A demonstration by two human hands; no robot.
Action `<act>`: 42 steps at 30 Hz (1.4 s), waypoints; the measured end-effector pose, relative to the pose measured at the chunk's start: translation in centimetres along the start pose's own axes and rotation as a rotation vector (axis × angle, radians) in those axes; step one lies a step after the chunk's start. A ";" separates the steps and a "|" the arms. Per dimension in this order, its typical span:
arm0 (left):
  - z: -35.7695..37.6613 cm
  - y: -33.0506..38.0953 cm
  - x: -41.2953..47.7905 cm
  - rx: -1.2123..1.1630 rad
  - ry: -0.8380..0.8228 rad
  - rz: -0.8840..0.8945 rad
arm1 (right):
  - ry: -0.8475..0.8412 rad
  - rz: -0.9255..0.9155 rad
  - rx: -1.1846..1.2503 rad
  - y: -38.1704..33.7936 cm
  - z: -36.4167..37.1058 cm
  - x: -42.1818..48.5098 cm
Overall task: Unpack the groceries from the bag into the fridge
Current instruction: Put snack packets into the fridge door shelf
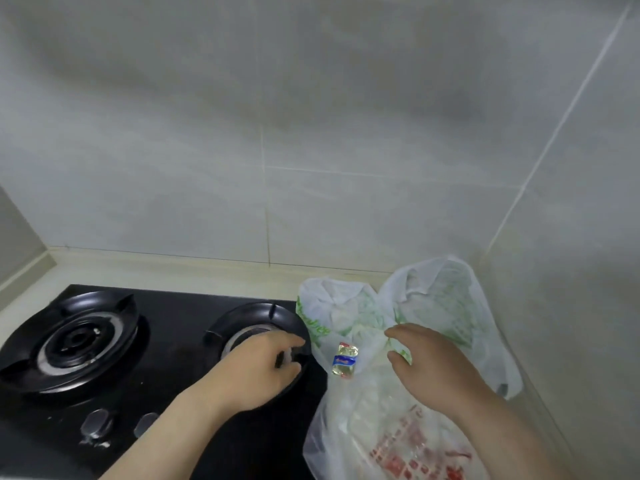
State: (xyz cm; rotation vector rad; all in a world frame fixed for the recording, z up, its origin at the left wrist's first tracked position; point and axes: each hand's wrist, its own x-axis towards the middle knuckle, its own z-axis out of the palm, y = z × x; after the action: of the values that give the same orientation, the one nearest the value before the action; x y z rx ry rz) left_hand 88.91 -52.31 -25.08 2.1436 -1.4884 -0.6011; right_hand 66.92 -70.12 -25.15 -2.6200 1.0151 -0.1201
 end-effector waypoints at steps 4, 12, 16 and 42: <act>4.5 0.5 3.0 -0.038 -0.016 -0.018 | -0.075 -0.033 0.033 3.7 1.6 2.6; 14.1 -2.2 6.1 0.137 -0.147 -0.121 | -0.246 -0.139 0.027 6.8 5.6 7.5; 17.3 -2.6 6.6 0.228 -0.239 -0.208 | -0.304 -0.175 0.047 7.2 7.4 10.5; 19.3 -4.8 7.2 0.237 -0.324 -0.308 | -0.433 -0.119 0.134 6.5 16.7 14.6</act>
State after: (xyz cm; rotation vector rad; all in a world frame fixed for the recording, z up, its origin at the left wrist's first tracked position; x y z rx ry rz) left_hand 83.41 -59.99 -43.98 2.5848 -1.4581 -0.9610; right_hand 76.81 -79.81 -43.61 -2.4305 0.6768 0.3266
